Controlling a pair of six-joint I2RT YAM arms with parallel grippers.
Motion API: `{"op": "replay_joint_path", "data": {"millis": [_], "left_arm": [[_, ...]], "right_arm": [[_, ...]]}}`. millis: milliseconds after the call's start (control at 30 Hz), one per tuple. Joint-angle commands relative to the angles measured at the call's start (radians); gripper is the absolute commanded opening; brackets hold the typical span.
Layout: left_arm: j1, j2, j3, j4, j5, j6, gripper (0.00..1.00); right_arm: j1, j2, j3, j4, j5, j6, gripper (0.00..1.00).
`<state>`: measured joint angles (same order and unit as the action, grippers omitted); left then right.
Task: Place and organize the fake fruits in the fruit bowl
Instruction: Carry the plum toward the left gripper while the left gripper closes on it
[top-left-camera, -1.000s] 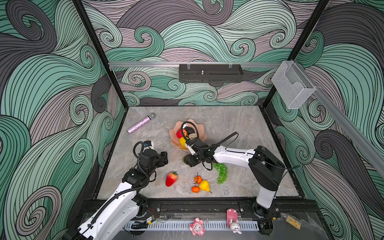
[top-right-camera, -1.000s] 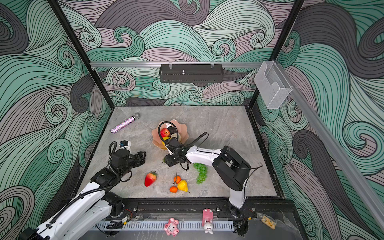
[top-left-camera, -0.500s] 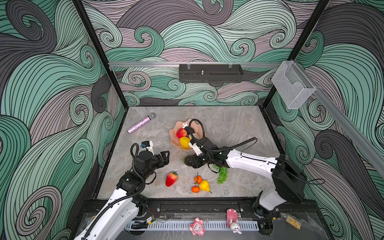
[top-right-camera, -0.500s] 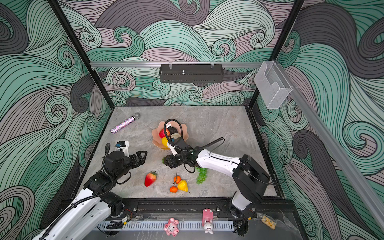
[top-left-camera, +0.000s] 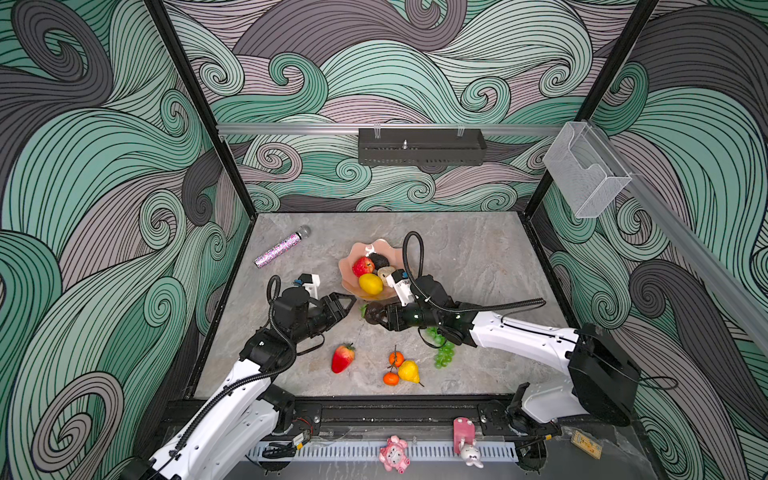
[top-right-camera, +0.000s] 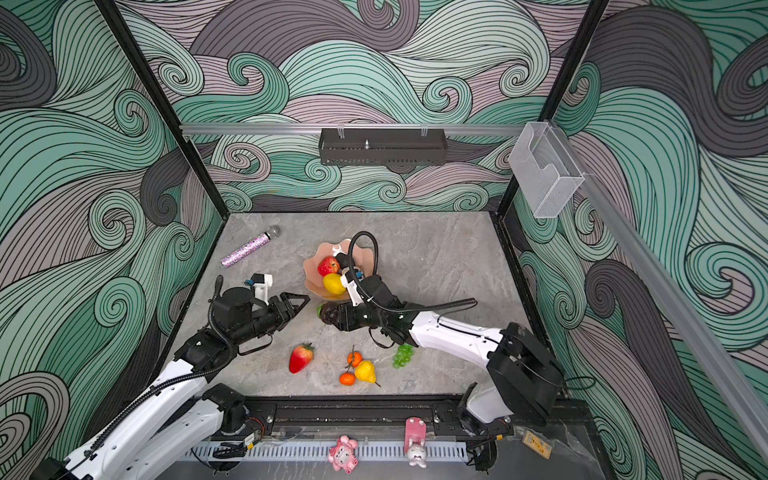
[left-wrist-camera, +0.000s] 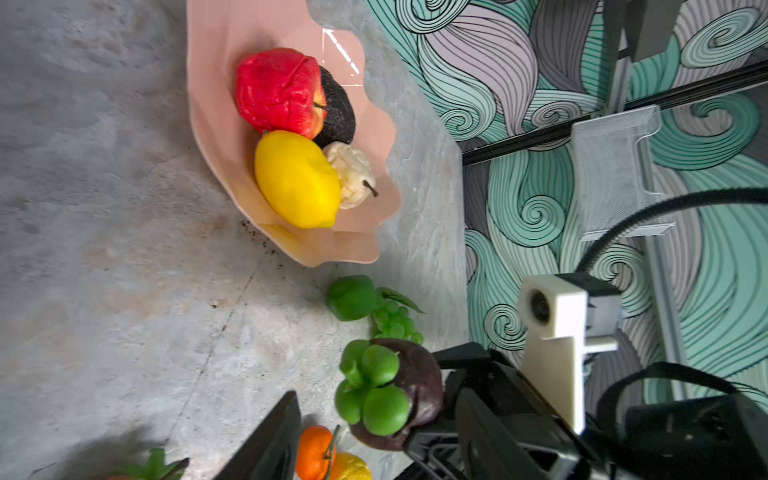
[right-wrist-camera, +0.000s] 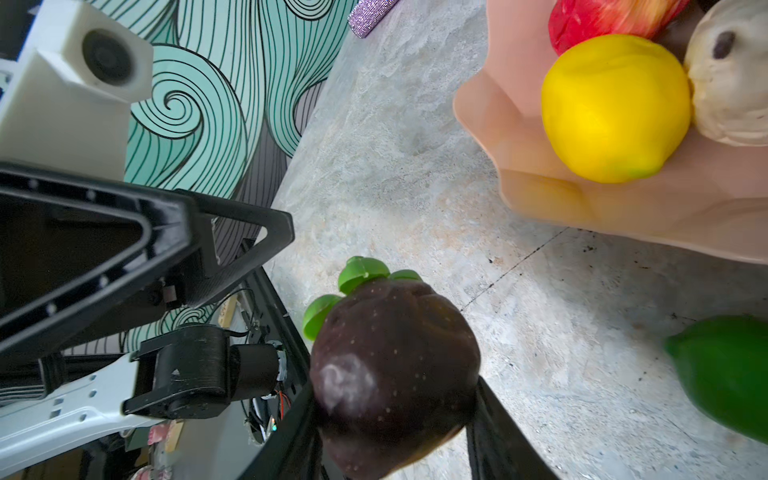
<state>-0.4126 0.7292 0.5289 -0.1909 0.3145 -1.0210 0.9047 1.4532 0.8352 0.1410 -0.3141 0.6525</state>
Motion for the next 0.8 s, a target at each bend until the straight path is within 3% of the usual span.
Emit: {"op": "replay_joint_path", "data": {"millis": [0, 400, 767], "left_arm": [[0.006, 0.012, 0.029, 0.03, 0.06, -0.045, 0.57], [0.005, 0.027, 0.032, 0.019, 0.062, -0.04, 0.34], [0.005, 0.022, 0.028, 0.019, 0.043, -0.043, 0.23]], "right_arm": [[0.004, -0.005, -0.008, 0.117, -0.031, 0.039, 0.39], [0.017, 0.001, -0.01, 0.163, -0.063, 0.033, 0.38], [0.024, -0.015, -0.017, 0.175, -0.056, 0.033, 0.37]]}}
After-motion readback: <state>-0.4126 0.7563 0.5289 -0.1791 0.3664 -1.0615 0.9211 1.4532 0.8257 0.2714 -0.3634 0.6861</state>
